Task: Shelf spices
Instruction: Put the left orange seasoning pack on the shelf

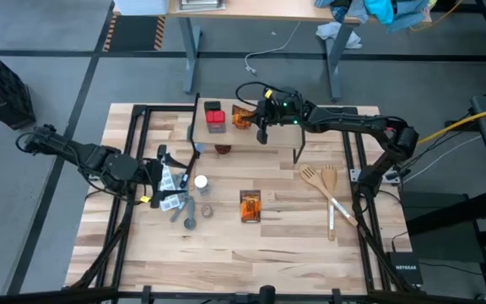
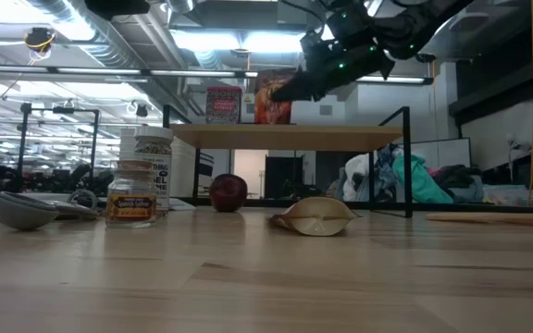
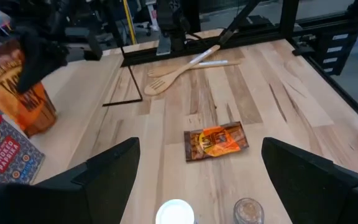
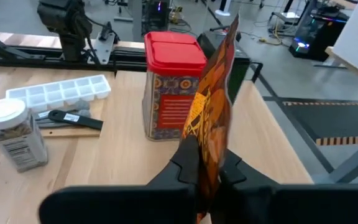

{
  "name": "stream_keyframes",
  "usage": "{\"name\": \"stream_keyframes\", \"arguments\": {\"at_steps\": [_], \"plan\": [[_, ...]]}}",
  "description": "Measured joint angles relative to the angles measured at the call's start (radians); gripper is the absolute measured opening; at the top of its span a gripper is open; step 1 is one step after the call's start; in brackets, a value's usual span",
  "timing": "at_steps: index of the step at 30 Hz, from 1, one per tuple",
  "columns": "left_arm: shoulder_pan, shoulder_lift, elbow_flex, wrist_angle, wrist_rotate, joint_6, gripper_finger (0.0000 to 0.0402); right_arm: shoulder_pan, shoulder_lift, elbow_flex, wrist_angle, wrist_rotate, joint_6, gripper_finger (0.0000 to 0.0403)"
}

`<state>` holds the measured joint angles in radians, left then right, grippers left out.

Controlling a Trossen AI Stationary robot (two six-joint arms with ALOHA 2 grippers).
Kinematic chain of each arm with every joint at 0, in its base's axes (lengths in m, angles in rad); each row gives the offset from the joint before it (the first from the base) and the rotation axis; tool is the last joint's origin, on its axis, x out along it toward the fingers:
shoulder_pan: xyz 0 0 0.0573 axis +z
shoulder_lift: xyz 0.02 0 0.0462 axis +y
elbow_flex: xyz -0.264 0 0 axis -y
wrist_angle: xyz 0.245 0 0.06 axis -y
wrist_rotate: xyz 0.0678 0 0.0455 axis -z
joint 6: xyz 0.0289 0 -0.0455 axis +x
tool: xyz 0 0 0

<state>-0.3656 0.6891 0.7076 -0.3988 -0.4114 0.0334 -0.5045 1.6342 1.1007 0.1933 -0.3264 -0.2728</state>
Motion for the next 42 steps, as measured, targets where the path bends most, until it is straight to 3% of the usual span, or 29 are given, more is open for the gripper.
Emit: {"name": "stream_keyframes", "arguments": {"at_steps": [7,16,42], "plan": [[0.000,0.000,0.000,0.000,-0.001,-0.014,0.0331,0.000,0.044,0.001,0.065,0.000,-0.001,0.0007],[0.000,0.000,0.000,-0.001,-0.001,-0.017,0.0331,0.000,0.049,0.001,0.090,0.002,-0.001,0.0038],[0.000,0.000,0.000,-0.002,-0.001,-0.019,0.0331,0.001,0.049,0.001,0.095,0.003,-0.002,0.0048]]}}
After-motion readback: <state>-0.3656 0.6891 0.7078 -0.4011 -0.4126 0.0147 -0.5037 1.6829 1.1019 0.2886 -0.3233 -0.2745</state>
